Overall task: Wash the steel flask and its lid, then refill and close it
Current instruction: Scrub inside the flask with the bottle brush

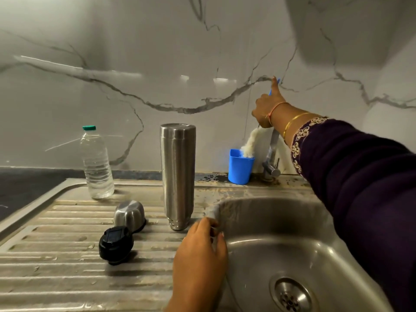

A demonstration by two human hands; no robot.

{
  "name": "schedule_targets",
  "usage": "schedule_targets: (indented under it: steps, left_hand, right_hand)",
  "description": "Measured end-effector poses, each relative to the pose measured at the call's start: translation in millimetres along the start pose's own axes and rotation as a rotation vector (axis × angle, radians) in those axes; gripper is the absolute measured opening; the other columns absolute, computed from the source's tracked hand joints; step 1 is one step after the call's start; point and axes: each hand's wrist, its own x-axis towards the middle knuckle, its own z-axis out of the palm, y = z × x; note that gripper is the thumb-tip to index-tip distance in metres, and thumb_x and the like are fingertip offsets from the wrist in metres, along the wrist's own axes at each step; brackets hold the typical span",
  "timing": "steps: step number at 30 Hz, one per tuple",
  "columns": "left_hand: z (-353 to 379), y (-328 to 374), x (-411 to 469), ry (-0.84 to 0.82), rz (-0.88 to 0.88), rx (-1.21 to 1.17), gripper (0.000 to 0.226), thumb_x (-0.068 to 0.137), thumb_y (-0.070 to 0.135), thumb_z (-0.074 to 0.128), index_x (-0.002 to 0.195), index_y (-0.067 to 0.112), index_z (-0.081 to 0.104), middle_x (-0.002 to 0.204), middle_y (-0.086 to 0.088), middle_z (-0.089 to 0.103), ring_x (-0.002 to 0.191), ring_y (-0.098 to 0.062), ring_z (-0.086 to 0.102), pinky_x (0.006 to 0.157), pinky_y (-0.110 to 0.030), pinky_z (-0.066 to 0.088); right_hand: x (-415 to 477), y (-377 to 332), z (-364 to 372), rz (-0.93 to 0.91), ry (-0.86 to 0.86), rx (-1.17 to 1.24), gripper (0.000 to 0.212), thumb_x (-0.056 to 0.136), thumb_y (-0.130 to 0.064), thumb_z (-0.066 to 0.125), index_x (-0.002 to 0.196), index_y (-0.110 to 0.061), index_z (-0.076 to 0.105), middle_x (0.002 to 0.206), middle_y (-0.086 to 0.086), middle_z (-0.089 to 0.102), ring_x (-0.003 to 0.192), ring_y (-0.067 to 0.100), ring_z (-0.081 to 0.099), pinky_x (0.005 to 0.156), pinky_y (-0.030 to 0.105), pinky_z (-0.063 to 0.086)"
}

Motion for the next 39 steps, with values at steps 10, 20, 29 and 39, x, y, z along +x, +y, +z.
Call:
schedule_targets:
  steps: [10, 20, 29, 39]
  left_hand:
    - [-1.1, -1.7, 1.0, -0.04, -0.018, 0.007, 0.014, 0.09, 0.035, 0.056, 0.102, 0.038, 0.051, 0.094, 0.018, 0.055, 0.088, 0.0, 0.057, 0.078, -0.02, 0.048]
    - [0.1, -3.6, 4.5, -0.021, -0.03, 0.03, 0.011, 0.09, 0.034, 0.056, 0.098, 0.038, 0.051, 0.095, 0.017, 0.058, 0.084, 0.0, 0.057, 0.071, -0.016, 0.043]
    - [-0.7, -3.4, 5.3, 0.009, -0.014, 0.029, 0.017, 0.091, 0.032, 0.055, 0.108, 0.031, 0.056, 0.098, 0.018, 0.057, 0.093, -0.002, 0.054, 0.076, -0.02, 0.042]
    - [-3.3, -3.3, 6.2, 0.083, 0.032, 0.046, 0.026, 0.092, 0.03, 0.058, 0.118, 0.027, 0.056, 0.115, 0.012, 0.055, 0.113, -0.01, 0.044, 0.089, -0.021, 0.038]
  right_hand:
    - [-24.2, 26.2, -3.6, -0.092, 0.162, -0.27, 0.028, 0.096, -0.033, 0.045, 0.12, -0.03, 0.059, 0.123, 0.002, 0.057, 0.117, 0.023, 0.049, 0.103, 0.042, 0.029]
    - [-66.3, 70.4, -17.3, 0.058, 0.204, -0.282, 0.032, 0.098, -0.034, 0.037, 0.122, -0.025, 0.056, 0.124, 0.005, 0.055, 0.116, 0.024, 0.049, 0.1, 0.044, 0.032]
    - [-108.7, 70.9, -2.8, 0.092, 0.203, -0.018, 0.032, 0.098, -0.029, 0.033, 0.121, -0.02, 0.055, 0.113, 0.007, 0.057, 0.102, 0.025, 0.056, 0.086, 0.041, 0.041]
    - [-141.4, 35.4, 20.9, 0.165, 0.108, 0.358, 0.021, 0.095, -0.021, 0.038, 0.101, -0.012, 0.056, 0.08, 0.002, 0.055, 0.067, 0.016, 0.05, 0.071, 0.031, 0.038]
